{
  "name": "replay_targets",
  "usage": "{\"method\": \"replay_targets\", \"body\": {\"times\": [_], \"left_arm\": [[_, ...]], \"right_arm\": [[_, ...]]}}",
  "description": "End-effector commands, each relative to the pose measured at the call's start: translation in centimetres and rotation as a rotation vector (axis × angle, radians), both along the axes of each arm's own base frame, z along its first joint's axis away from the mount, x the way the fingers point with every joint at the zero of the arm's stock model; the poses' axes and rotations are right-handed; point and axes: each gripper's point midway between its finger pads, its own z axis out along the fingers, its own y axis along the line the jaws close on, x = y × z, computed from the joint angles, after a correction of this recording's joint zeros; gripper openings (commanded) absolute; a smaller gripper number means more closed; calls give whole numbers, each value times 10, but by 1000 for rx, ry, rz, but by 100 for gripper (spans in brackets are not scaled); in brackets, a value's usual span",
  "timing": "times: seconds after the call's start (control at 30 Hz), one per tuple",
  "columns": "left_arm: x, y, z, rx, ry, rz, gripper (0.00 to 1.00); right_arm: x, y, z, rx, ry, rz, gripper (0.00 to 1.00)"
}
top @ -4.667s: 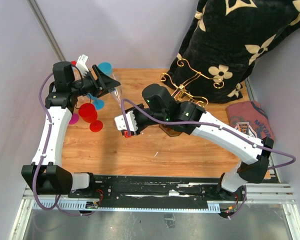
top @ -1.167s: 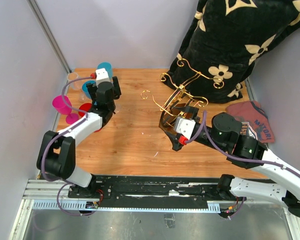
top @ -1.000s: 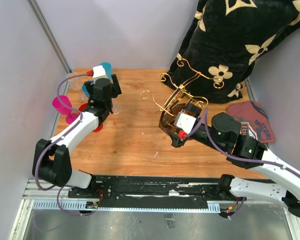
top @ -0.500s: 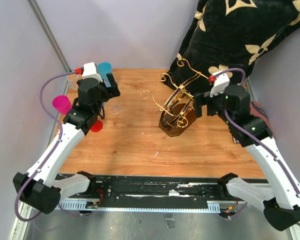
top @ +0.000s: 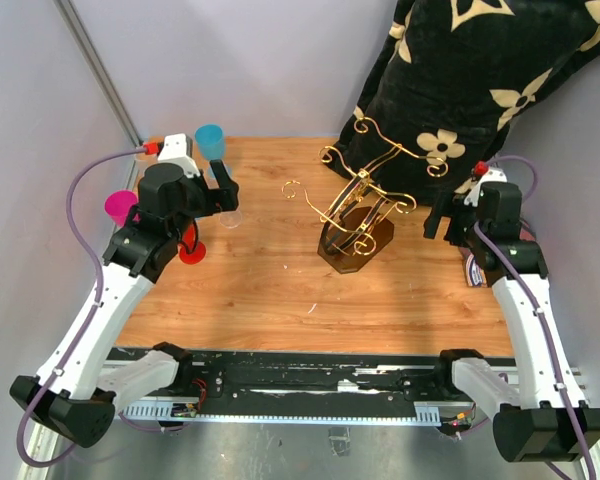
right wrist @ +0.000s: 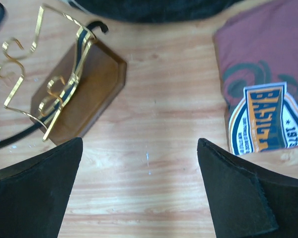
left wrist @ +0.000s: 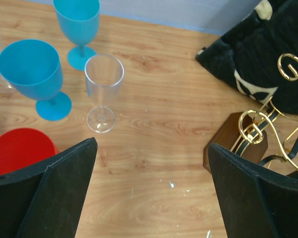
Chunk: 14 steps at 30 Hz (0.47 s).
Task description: Take the wine glass off the wine glass rack
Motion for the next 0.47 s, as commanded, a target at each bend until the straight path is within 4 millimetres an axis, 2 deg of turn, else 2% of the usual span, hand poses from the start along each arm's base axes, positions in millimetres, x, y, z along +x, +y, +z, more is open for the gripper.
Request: {"method": "replay_targets", "body": {"times": [0.0,0.2,0.43], "left_arm": [[-14,-1,-8,9,36,-27,100],[-12,4,-12,20,46,3,100],[-9,1,-21,15,73,2,100]], "right_arm": [[-9,-4,-20,29,16,-43,98],[-8,-5,-27,9,0,-21,98],[-6,-6,-20,-4,-12,-23,98]]}}
